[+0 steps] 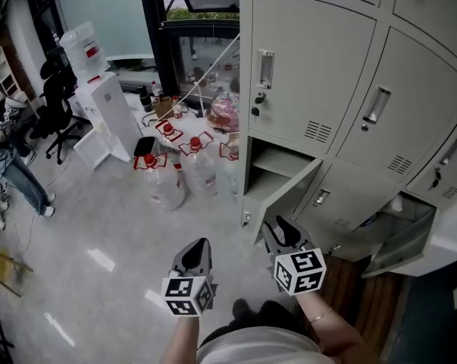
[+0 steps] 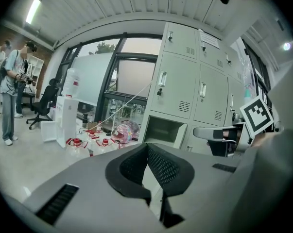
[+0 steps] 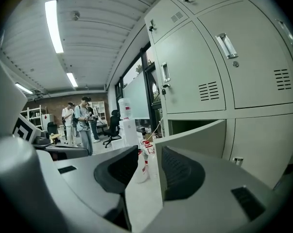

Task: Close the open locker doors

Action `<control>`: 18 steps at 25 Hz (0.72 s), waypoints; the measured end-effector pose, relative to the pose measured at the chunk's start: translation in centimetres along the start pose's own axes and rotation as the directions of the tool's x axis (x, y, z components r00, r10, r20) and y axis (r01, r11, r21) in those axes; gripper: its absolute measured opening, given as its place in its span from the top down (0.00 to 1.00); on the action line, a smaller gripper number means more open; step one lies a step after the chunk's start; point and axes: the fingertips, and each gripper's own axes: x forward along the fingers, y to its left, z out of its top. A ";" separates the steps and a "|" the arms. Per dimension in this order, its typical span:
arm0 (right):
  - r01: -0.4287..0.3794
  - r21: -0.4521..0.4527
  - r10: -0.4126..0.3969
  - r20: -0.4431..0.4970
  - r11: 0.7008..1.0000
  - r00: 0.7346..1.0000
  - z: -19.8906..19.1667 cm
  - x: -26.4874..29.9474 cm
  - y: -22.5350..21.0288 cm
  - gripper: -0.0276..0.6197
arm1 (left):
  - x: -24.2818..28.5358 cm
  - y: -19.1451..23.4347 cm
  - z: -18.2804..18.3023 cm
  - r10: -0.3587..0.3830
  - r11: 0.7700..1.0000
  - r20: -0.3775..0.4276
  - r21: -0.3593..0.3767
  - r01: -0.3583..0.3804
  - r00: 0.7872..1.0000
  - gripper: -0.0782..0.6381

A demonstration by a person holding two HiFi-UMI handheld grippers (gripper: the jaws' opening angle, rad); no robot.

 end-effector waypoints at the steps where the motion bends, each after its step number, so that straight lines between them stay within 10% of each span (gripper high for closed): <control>1: 0.003 -0.001 -0.003 -0.007 1.000 1.000 -0.2 0.2 0.0 0.74 | 0.2 0.0 0.0 -0.005 1.000 -0.006 -0.002 0.005 1.000 0.86; 18: 0.006 -0.074 -0.011 -0.077 0.997 0.997 -1.8 5.2 -1.5 0.74 | 3.6 1.5 0.7 0.005 1.000 -0.027 -0.006 -0.005 1.000 0.86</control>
